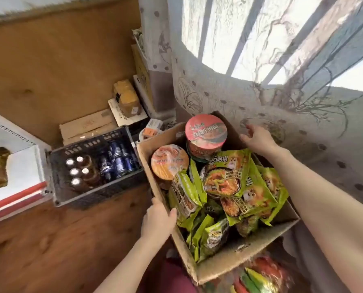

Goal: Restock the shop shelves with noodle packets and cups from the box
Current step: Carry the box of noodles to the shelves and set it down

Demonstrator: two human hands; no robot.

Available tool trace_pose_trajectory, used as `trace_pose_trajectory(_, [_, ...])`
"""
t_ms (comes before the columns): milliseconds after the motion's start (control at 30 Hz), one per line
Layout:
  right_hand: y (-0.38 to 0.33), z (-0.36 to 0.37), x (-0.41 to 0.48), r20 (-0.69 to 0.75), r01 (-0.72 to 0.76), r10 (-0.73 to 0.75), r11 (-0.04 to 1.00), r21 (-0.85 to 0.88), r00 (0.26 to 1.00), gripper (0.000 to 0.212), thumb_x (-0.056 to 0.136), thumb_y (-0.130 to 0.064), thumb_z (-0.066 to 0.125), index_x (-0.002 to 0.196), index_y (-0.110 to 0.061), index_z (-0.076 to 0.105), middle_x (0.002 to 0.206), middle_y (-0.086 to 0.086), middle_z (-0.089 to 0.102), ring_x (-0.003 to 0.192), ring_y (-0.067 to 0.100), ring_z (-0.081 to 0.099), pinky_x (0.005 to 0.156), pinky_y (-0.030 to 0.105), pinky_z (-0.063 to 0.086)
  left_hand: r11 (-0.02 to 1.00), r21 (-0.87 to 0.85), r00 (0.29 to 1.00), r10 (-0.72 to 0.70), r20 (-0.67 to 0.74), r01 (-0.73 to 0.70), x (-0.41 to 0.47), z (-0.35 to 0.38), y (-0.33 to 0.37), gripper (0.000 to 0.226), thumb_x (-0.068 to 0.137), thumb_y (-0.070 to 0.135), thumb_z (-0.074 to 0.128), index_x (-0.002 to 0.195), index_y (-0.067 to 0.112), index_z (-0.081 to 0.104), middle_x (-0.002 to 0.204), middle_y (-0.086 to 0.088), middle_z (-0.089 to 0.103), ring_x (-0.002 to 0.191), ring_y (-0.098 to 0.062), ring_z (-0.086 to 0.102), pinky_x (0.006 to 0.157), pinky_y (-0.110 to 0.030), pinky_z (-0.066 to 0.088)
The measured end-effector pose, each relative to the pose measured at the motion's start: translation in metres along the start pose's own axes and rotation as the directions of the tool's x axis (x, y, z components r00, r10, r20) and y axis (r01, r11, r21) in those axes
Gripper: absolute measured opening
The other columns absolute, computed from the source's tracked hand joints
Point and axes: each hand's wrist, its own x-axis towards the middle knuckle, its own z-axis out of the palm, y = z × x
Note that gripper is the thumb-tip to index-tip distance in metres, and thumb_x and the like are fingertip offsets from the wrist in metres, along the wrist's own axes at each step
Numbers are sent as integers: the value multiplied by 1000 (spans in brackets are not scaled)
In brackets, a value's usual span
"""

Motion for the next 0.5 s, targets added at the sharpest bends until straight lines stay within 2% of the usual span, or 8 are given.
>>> trace_pose_trajectory(133, [12, 14, 16, 54, -66, 66, 998, 4, 996, 56, 90, -23, 55, 138, -1, 36, 139, 21, 45, 127, 35, 44, 103, 36, 35, 995, -46, 996, -85, -5, 84, 4, 20, 1, 71, 93, 32, 50, 143, 2, 10, 123, -18, 56, 110, -33, 57, 82, -34, 44])
trace_pose_trajectory(267, [27, 28, 26, 118, -121, 124, 992, -34, 985, 48, 90, -19, 54, 133, 0, 42, 134, 22, 49, 123, 37, 46, 99, 38, 38, 972, -136, 982, -187, 24, 189, 10, 41, -9, 83, 92, 26, 52, 147, 7, -7, 136, -19, 47, 121, -35, 49, 96, -38, 42])
trace_pose_trajectory(367, [37, 39, 27, 103, -107, 109, 994, -16, 989, 40, 90, -12, 51, 128, -3, 48, 130, 22, 52, 120, 38, 48, 98, 40, 38, 933, -252, 967, -251, 49, 255, 15, 50, -13, 75, 94, 17, 48, 148, 12, -3, 139, -16, 45, 123, -34, 47, 96, -38, 42])
trace_pose_trajectory(500, [33, 43, 19, 49, -94, 95, 995, -20, 994, 36, 91, -12, 47, 128, -10, 50, 127, 22, 55, 119, 40, 48, 99, 44, 39, 920, -281, 960, -277, 33, 275, 11, 49, -16, 63, 94, 11, 42, 147, 11, 9, 138, -17, 44, 118, -33, 50, 89, -36, 44])
